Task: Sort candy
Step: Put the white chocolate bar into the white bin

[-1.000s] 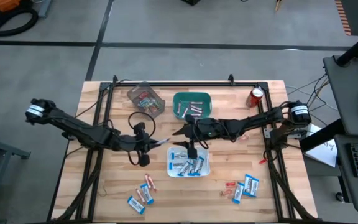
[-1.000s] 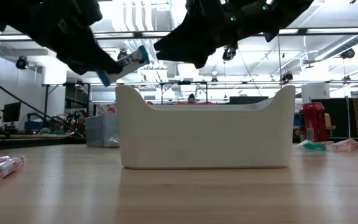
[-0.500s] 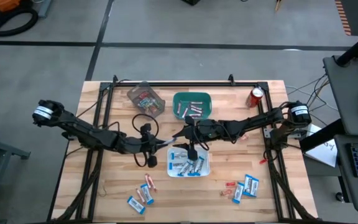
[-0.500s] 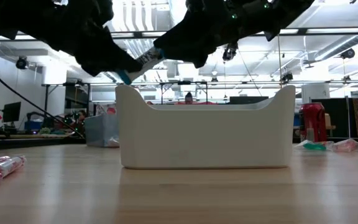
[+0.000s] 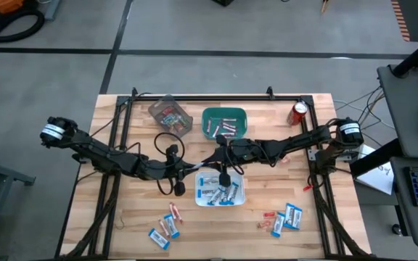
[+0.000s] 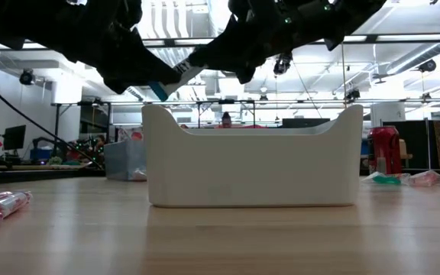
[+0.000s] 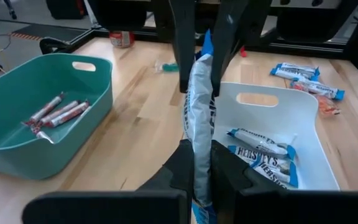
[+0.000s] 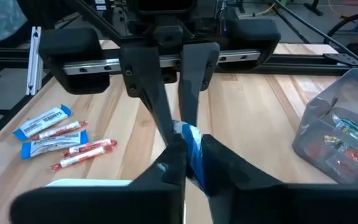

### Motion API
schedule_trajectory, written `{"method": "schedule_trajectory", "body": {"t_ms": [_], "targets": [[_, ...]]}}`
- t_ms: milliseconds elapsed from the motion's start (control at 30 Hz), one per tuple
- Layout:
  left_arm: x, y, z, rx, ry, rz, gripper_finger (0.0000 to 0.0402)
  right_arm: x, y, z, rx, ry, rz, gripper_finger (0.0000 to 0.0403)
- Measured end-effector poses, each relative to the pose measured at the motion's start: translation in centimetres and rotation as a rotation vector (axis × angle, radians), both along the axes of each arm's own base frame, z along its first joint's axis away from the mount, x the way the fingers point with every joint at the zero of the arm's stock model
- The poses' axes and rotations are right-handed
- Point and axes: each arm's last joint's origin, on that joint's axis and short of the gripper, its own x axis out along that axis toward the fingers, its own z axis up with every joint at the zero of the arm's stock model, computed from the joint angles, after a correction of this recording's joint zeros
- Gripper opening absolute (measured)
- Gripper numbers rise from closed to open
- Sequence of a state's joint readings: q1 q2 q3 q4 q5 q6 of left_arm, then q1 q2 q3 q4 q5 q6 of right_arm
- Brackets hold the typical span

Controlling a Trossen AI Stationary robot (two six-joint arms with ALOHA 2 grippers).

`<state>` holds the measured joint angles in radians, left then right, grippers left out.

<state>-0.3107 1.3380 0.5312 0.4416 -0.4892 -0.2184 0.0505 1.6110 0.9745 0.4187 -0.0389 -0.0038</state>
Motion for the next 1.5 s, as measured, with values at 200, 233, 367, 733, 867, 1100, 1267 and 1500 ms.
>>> {"method": "schedule_trajectory", "body": {"t_ms": [200, 233, 367, 733, 867, 1100, 1267, 1500], "targets": [[0.1, 0.0, 0.2, 0.0, -0.003, -0.001, 0.0025, -0.1, 0.0, 0.2, 0.007, 0.0, -0.002, 0.0023], [0.1, -0.1, 0.3, 0.0, -0.004, -0.002, 0.0032, -0.2, 0.0, 0.3, 0.011, 0.001, -0.004, 0.0022], [0.1, 0.0, 0.3, 0.005, 0.006, -0.002, 0.0068, -0.5, 0.0, 0.8, 0.029, 0.013, -0.011, 0.0021], [-0.8, 0.2, 0.2, 0.027, 0.084, -0.003, 0.0118, -1.5, 0.5, 1.9, 0.088, 0.443, -0.022, 0.002], [-1.2, 0.4, 0.4, 0.03, 0.105, -0.001, 0.0118, -2.3, 1.4, 2.2, 0.084, 0.588, 0.014, 0.002], [-1.4, 0.4, 0.7, 0.027, 0.099, -0.001, 0.0119, -3.2, 2.7, 3.0, 0.193, 0.758, 0.106, 0.002], [-1.4, 0.5, 0.8, 0.025, 0.1, 0.0, 0.0119, -2.7, 3.7, 1.7, 0.246, 0.779, 0.193, 0.002], [-1.5, 0.5, 0.7, 0.024, 0.106, 0.001, 0.0119, -1.3, 3.9, -0.2, 0.278, 0.791, 0.164, 0.0059]]}}
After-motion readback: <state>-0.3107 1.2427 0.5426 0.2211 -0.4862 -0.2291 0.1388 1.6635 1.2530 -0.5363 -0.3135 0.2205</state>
